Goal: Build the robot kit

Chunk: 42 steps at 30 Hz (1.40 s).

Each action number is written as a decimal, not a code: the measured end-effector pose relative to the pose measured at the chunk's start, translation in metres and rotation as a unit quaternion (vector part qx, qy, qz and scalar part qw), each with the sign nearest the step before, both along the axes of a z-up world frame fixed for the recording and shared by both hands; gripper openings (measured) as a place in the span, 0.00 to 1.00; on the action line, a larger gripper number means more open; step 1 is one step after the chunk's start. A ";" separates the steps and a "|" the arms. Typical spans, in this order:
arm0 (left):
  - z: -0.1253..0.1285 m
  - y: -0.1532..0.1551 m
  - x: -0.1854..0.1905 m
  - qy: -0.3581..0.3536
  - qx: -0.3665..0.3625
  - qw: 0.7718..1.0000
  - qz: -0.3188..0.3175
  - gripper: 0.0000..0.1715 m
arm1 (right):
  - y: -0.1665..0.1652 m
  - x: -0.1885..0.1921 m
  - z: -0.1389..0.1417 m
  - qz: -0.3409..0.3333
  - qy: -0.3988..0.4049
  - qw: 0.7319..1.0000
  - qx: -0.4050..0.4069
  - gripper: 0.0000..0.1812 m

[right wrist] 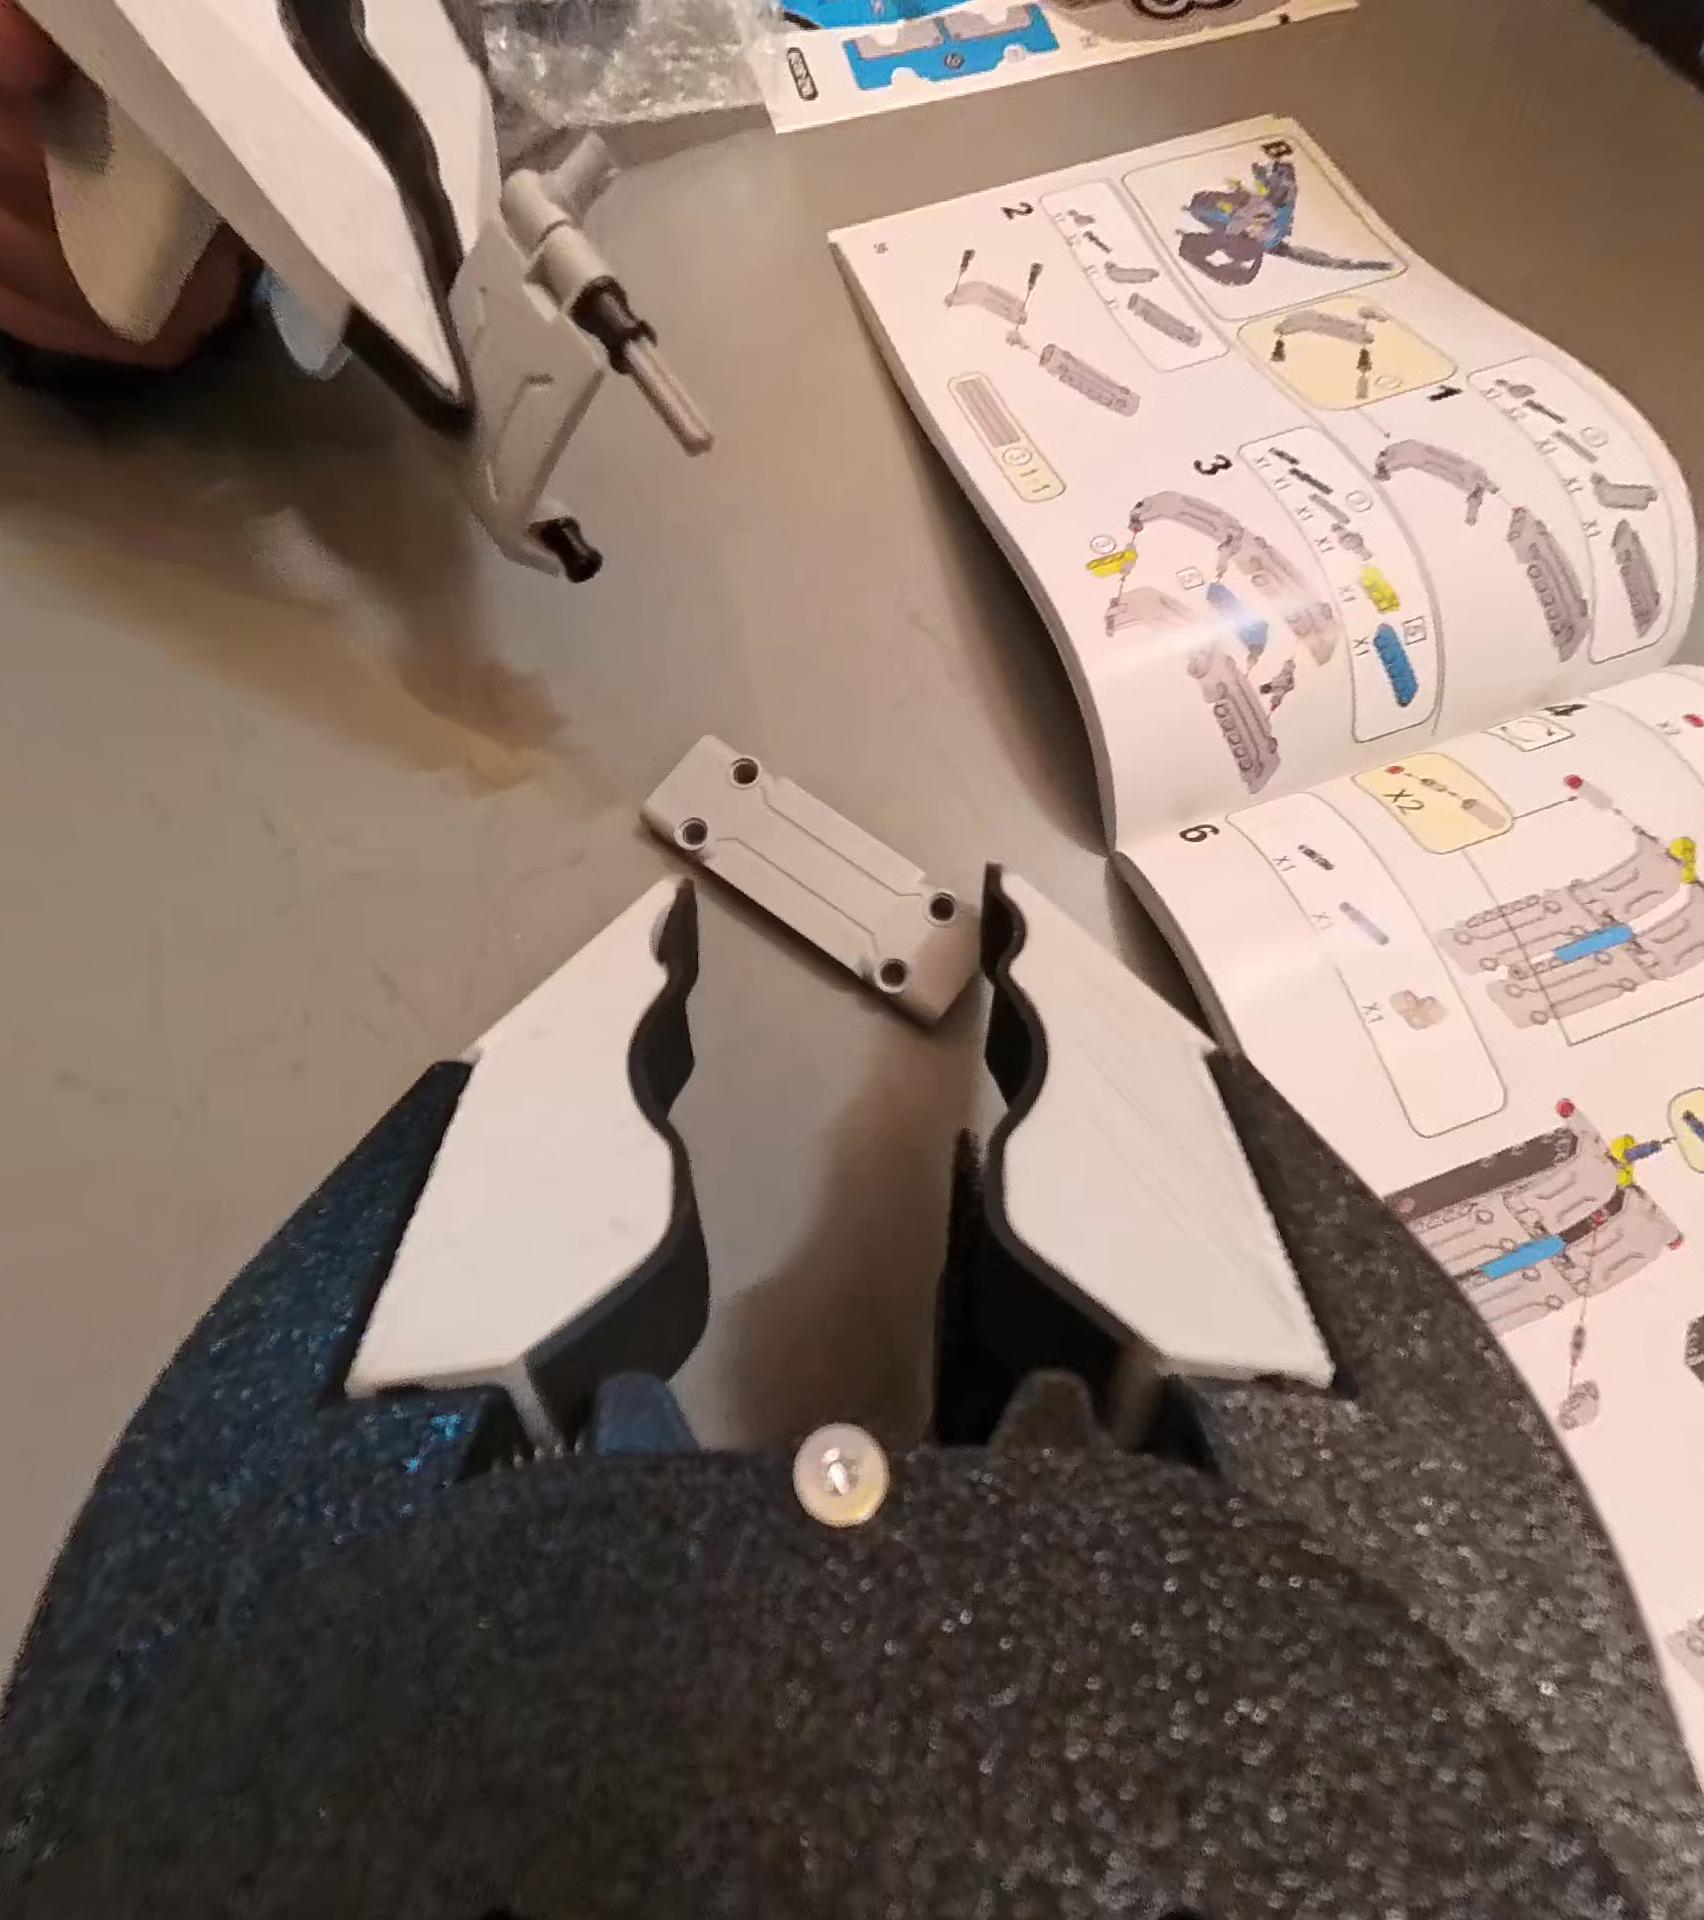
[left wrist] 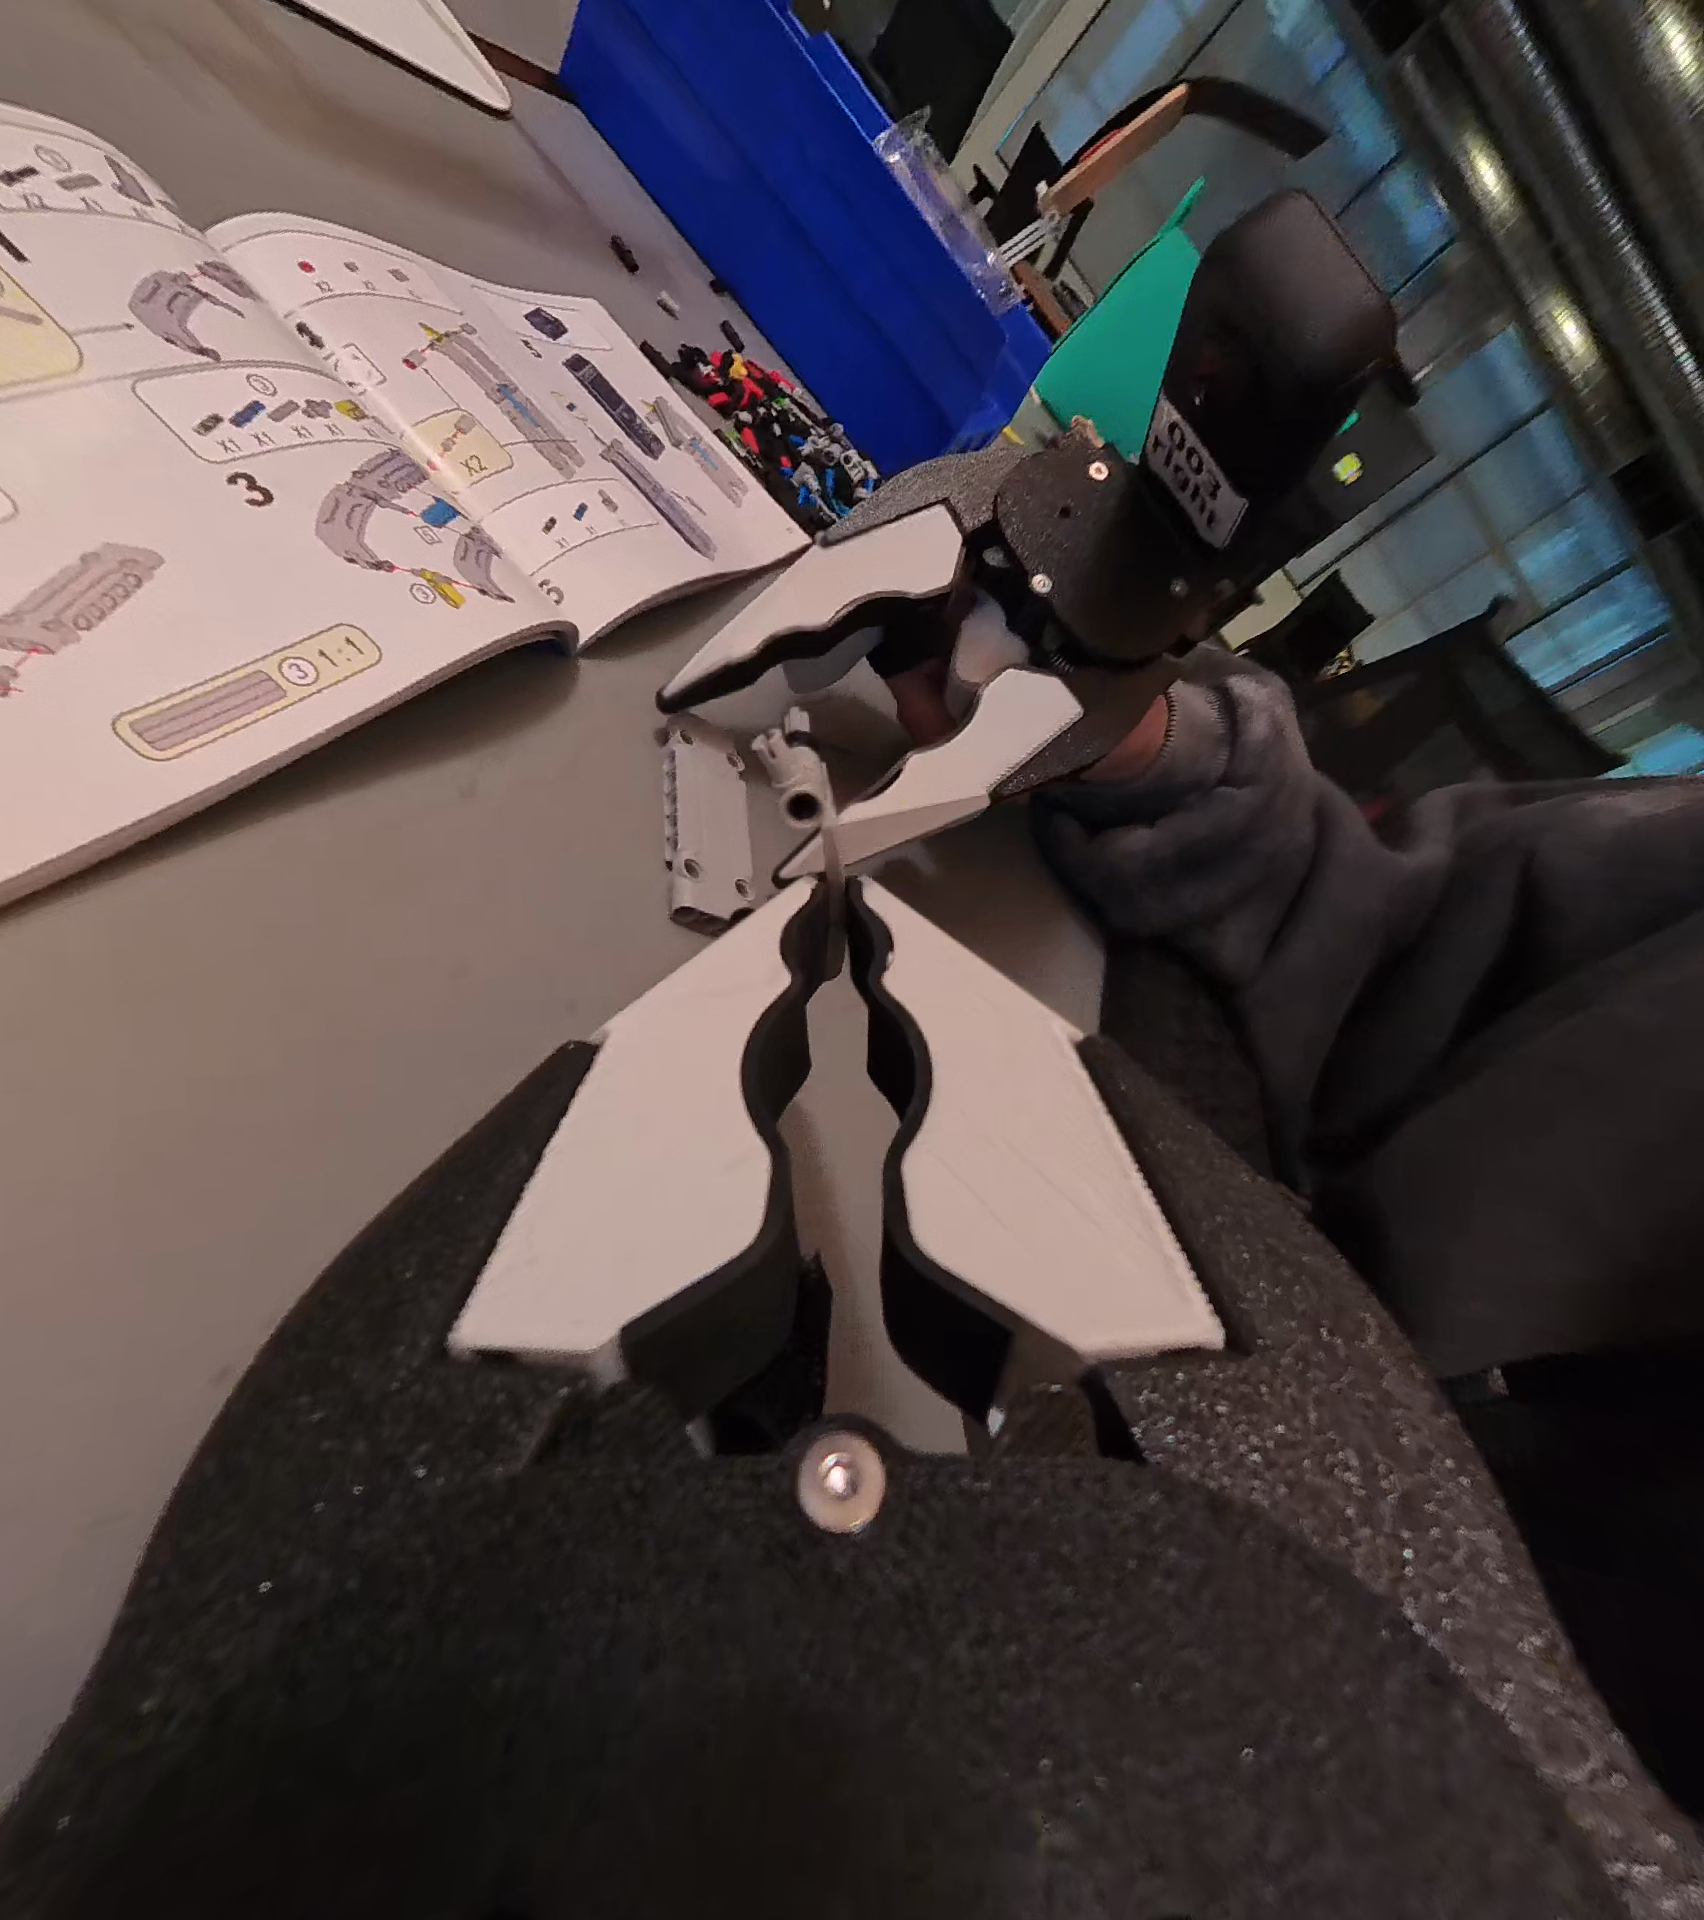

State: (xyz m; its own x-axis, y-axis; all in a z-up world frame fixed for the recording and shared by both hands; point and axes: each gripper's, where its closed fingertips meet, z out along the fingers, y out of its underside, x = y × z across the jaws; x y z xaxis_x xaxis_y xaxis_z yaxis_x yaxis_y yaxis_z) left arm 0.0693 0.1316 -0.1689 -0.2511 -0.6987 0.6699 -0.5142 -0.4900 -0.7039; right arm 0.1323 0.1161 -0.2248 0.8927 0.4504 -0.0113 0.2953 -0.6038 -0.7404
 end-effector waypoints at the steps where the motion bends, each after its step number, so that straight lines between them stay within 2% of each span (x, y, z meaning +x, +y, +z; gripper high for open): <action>1: 0.000 0.001 0.000 0.000 0.006 1.000 0.001 0.01 | 0.000 -0.001 0.000 0.004 -0.006 1.000 0.003 0.30; 7: 0.000 0.002 0.000 -0.003 0.009 1.000 0.000 0.01 | 0.007 -0.013 0.013 0.007 0.016 0.999 0.028 0.30; 10: 0.003 0.002 0.000 -0.013 0.018 1.000 -0.002 0.01 | 0.008 -0.017 0.007 0.011 -0.009 1.000 0.020 0.30; 15: 0.005 0.004 0.000 -0.018 0.029 0.999 0.003 0.01 | 0.010 -0.019 0.010 0.012 -0.003 1.000 0.025 0.28; 18: 0.005 0.006 0.000 -0.016 0.024 1.000 0.004 0.01 | 0.006 -0.016 0.004 0.038 -0.037 0.998 0.025 0.27; 19: 0.005 0.005 0.000 -0.016 0.022 1.000 0.003 0.01 | 0.004 -0.017 0.003 0.058 -0.043 0.997 0.017 0.22; 20: 0.006 0.005 0.000 -0.016 0.020 1.000 0.001 0.01 | 0.004 -0.018 0.004 0.076 -0.038 0.996 0.004 0.21; 23: 0.007 0.001 -0.001 -0.019 0.025 0.999 -0.005 0.01 | 0.006 -0.023 0.017 0.119 -0.003 0.993 -0.021 0.27; 25: 0.006 0.000 -0.001 -0.018 0.037 0.999 -0.007 0.01 | 0.006 -0.021 0.013 0.132 -0.009 0.991 -0.026 0.31; 27: 0.005 0.000 0.000 -0.017 0.043 0.999 -0.008 0.01 | 0.001 -0.022 0.002 0.146 -0.014 0.988 -0.040 0.28; 29: 0.005 0.000 0.000 -0.018 0.040 0.999 -0.010 0.01 | 0.000 -0.020 -0.007 0.147 -0.034 0.988 -0.046 0.25; 32: 0.005 -0.002 -0.001 -0.018 0.027 0.999 -0.016 0.01 | 0.002 -0.017 -0.008 0.132 -0.021 0.990 -0.049 0.25; 37: 0.007 -0.003 -0.002 -0.018 0.002 1.000 -0.022 0.01 | -0.004 -0.012 -0.008 0.118 -0.032 0.991 -0.061 0.17; 42: 0.008 -0.002 -0.002 -0.016 -0.025 0.999 -0.022 0.01 | -0.007 -0.010 -0.008 0.110 -0.036 0.991 -0.069 0.15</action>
State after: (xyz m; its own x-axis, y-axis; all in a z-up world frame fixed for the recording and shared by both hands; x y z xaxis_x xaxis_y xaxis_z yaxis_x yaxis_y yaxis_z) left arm 0.0671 0.1297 -0.1613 -0.3028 -0.6523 0.6948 -0.5139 -0.5023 -0.6955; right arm 0.1219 0.1087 -0.2327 0.7736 0.6331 -0.0262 0.4798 -0.6123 -0.6284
